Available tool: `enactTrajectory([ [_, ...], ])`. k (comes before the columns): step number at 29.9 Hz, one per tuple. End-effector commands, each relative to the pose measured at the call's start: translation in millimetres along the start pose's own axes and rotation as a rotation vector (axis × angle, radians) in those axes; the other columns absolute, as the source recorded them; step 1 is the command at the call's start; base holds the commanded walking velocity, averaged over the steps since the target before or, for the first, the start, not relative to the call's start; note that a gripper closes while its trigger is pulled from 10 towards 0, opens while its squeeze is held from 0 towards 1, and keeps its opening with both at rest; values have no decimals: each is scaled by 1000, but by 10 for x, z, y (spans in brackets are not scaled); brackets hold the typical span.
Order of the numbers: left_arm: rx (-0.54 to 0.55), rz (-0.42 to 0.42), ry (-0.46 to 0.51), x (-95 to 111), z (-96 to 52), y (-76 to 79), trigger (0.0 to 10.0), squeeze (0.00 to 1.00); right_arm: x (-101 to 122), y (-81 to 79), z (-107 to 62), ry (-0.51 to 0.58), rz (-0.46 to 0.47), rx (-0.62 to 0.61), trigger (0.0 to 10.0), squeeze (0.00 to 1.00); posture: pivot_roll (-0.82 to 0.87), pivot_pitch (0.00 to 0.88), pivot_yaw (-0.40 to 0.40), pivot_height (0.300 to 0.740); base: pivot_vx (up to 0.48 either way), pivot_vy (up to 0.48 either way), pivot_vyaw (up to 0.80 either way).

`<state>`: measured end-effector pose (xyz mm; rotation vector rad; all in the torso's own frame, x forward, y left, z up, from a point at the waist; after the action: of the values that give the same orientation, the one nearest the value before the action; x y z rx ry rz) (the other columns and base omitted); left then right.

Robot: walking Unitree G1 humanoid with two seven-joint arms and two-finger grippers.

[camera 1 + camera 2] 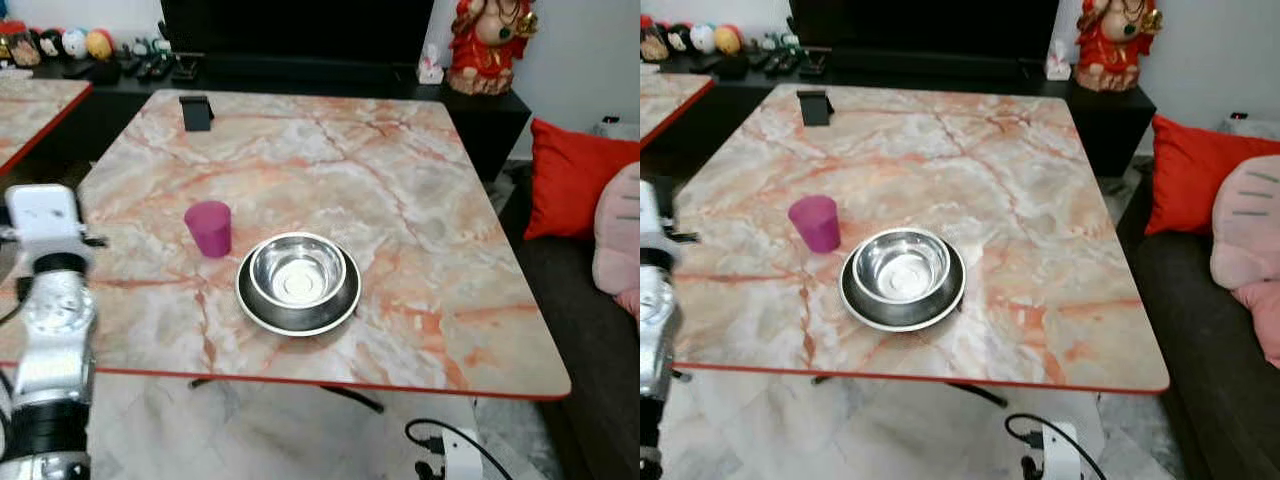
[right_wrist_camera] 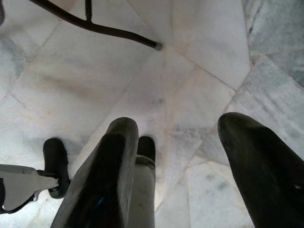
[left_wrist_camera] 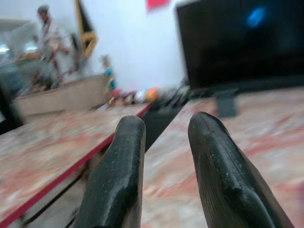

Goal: Setting the table

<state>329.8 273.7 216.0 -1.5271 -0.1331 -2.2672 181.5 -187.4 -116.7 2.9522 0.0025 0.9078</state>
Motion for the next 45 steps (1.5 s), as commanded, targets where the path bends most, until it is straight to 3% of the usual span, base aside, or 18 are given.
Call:
enactTrajectory([
  [1, -48, -14, 60, 100, -46, 111, 10000, 0, -26, 35, -8, -3, 9, -10, 10000, 0, 24, 0, -26, 740, 0, 0, 0],
  [12, -119, -79, 95, 169, -52, 281, 10000, 0, -42, 34, -11, -8, 3, -10, 10000, 0, 28, 0, -26, 740, 0, 0, 0],
  [29, -123, -82, 102, 172, -55, 286, 10000, 0, -43, 34, -11, -8, 4, -10, 10000, 0, 28, 0, -26, 740, 0, 0, 0],
  [45, -102, -102, 64, 136, -44, 318, 10000, 0, -13, 30, -4, -2, 9, -8, 10000, 0, 23, 11, -29, 740, 0, 374, 0],
])
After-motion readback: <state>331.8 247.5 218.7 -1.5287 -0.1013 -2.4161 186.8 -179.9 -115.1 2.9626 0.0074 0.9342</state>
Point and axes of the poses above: a point about 5 cm out from each wrist's last joint towards the gripper, its own z axis pointing out of the wrist towards the gripper, its own x axis along the axis of the wrist's last joint, y = z × x, the point moved 3 cm from there along z, pointing out of the wrist towards the gripper, and after that the axes turned 4 degrees about -z, right-handed, at the moved point
